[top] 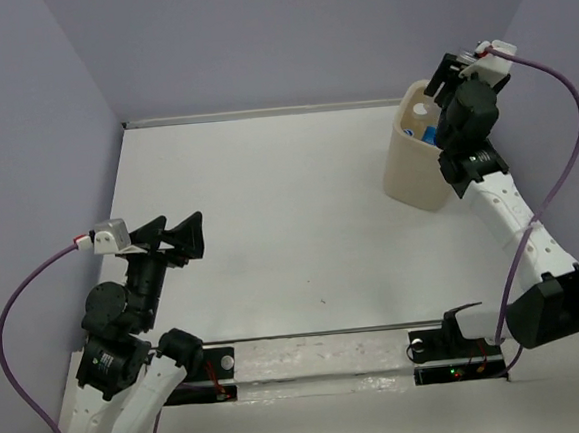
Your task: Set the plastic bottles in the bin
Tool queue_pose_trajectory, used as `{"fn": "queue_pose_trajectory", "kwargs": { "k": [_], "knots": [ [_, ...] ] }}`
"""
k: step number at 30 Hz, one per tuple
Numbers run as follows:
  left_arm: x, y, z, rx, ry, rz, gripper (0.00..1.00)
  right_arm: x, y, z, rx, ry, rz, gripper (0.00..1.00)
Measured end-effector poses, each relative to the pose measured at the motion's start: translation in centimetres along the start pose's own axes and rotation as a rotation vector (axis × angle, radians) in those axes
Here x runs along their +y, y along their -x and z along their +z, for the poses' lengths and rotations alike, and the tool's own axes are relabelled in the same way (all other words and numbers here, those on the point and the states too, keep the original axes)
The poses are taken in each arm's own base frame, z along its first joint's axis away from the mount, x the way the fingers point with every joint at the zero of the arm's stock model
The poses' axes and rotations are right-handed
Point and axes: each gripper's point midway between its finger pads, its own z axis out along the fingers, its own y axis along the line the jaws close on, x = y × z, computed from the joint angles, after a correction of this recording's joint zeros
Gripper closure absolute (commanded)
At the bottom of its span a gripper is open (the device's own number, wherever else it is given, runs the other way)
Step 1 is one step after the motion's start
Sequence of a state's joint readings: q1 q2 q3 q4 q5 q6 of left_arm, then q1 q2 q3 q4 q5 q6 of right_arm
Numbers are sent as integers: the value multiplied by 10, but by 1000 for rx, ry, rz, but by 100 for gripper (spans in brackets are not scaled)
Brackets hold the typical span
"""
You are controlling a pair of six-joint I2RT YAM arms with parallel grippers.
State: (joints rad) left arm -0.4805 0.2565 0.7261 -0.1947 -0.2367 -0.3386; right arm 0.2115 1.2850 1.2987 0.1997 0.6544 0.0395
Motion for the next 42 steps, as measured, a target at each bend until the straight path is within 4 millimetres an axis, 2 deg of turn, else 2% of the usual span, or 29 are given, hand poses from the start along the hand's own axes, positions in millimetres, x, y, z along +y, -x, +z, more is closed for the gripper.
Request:
{"fn": "queue_pose_trajectory", "kwargs": {
  "k": [4,6,7,9,12,13,16,21,30,32,33,37,38,40,41,42],
  "knots": [
    [-3,1,-2,-1,-15,-4,1,-13,-81,12,145,-28,-114,55],
    [-4,1,-3,-3,-21,-6,1,-22,-111,13,199,-38,-148,55],
    [-4,1,-3,-2,-22,-6,1,-25,-122,14,220,-36,-149,55],
    [-5,1,-3,0,-26,-7,1,-24,-130,14,229,-26,-139,54],
    [-5,0,-3,1,-28,-7,1,-22,-131,15,220,-14,-107,43],
    [-6,0,-3,2,-30,-7,1,-21,-131,15,220,-11,-98,28],
    [-6,0,-3,3,-32,-8,1,-19,-131,14,221,-3,-82,9],
    [-6,0,-3,3,-31,-8,1,-14,-135,11,267,21,-67,6],
    [-6,0,-3,3,-31,-7,1,-12,-147,-1,359,43,-29,7],
    [-6,0,-3,3,-31,-7,1,-13,-142,-5,362,41,-20,7],
    [-6,0,-3,3,-30,-7,1,-13,-135,-6,354,40,-11,1],
    [-5,0,-3,2,-28,-7,1,-13,-101,-8,300,42,28,0],
    [-5,0,-3,2,-26,-6,1,-12,-87,-9,279,46,41,2],
    [-4,0,-2,1,-20,-5,1,-10,-68,-10,247,55,62,20],
    [-3,0,-2,1,-16,-4,1,-10,-60,-11,234,59,72,45],
    [-2,0,-1,1,-12,-3,1,-10,-56,-11,226,62,77,59]
  ]
}}
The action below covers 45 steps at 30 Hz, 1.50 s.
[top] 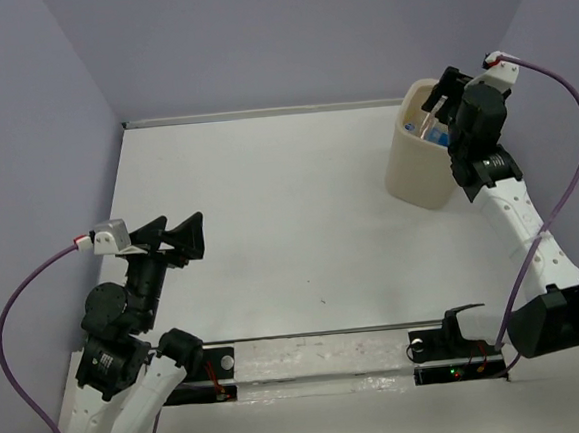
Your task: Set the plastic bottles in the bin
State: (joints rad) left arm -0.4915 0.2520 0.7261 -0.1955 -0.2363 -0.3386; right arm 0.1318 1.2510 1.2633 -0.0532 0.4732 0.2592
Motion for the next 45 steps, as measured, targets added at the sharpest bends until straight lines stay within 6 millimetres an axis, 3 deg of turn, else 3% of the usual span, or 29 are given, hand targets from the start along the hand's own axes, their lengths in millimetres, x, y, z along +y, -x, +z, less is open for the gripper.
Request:
{"fn": "queue_pose_trajectory", "kwargs": {
  "k": [3,5,12,16,23,27,30,32,36,38,39,40,43,45],
  "knots": [
    [2,-1,2,2,11,3,1,0,3,-2,-5,1,-4,83],
    [3,-1,3,5,18,6,1,0,-4,3,11,-4,-26,89],
    [6,-2,5,7,30,10,1,1,-59,39,135,-33,-101,91],
    [6,-2,5,6,32,10,1,3,-63,38,141,-19,-68,91],
    [6,-5,8,20,33,14,1,-2,-55,6,145,10,-10,78],
    [7,-7,9,25,40,16,1,6,-30,-12,109,71,41,35],
    [7,-6,9,21,40,16,1,21,-3,-33,78,171,91,10],
    [6,-5,9,18,31,14,1,33,9,-49,74,258,126,0],
    [-4,-3,8,10,-21,2,1,60,31,-102,70,501,198,0],
    [-7,-1,8,8,-38,-5,1,68,33,-136,84,621,238,7],
    [-10,-1,7,11,-50,-10,1,71,30,-156,100,694,261,1],
    [-12,0,7,12,-56,-13,1,71,31,-168,96,726,268,0],
    [-27,21,3,-16,-108,-31,1,67,24,-216,105,855,296,0],
    [-42,46,-3,-67,-157,-47,1,62,19,-242,110,907,304,0]
  ]
}}
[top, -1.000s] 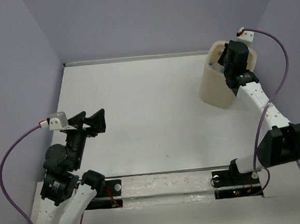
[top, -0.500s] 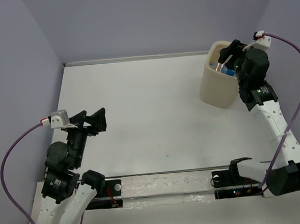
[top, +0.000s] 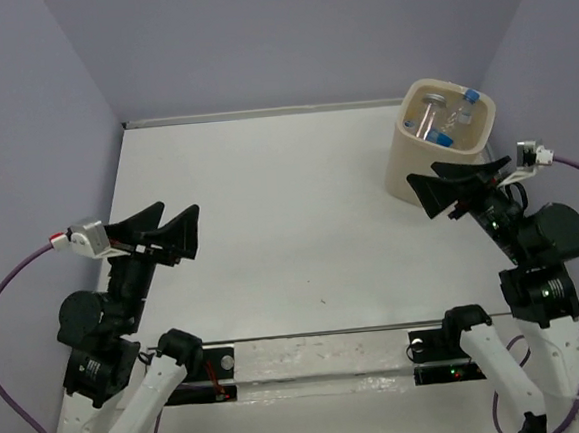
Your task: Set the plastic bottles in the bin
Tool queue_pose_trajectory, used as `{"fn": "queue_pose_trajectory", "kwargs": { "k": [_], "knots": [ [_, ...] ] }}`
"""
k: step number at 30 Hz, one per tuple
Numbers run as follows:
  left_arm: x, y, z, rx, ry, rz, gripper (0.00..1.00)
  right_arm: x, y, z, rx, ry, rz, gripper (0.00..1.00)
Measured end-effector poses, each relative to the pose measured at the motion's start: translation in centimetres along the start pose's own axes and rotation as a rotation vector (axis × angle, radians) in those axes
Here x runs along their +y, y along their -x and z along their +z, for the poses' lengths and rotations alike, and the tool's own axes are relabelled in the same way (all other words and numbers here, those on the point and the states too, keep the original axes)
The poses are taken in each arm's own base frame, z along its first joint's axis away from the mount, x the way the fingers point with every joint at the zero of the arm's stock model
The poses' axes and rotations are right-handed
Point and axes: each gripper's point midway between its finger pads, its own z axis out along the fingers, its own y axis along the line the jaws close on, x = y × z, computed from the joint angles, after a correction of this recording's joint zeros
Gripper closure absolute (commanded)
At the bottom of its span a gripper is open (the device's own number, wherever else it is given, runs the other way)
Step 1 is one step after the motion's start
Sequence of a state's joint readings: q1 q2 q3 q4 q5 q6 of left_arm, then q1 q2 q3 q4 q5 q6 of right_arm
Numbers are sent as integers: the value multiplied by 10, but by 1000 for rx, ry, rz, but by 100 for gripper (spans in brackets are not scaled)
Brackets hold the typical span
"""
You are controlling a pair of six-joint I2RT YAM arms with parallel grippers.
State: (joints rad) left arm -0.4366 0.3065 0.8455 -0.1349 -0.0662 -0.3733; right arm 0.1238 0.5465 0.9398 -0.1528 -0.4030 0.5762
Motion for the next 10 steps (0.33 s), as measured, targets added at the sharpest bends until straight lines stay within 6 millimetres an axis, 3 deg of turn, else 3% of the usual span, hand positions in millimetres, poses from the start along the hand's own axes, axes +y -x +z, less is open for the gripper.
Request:
{"fn": "queue_pose_trajectory", "kwargs": {
  "k": [5,10],
  "knots": [
    [-23,38,-6,-95,-76,-29,1,36,1,-47,-54,102,-31,0],
    [-28,30,-5,-72,-109,-56,1,60,8,-77,-119,169,-76,0]
  ]
}}
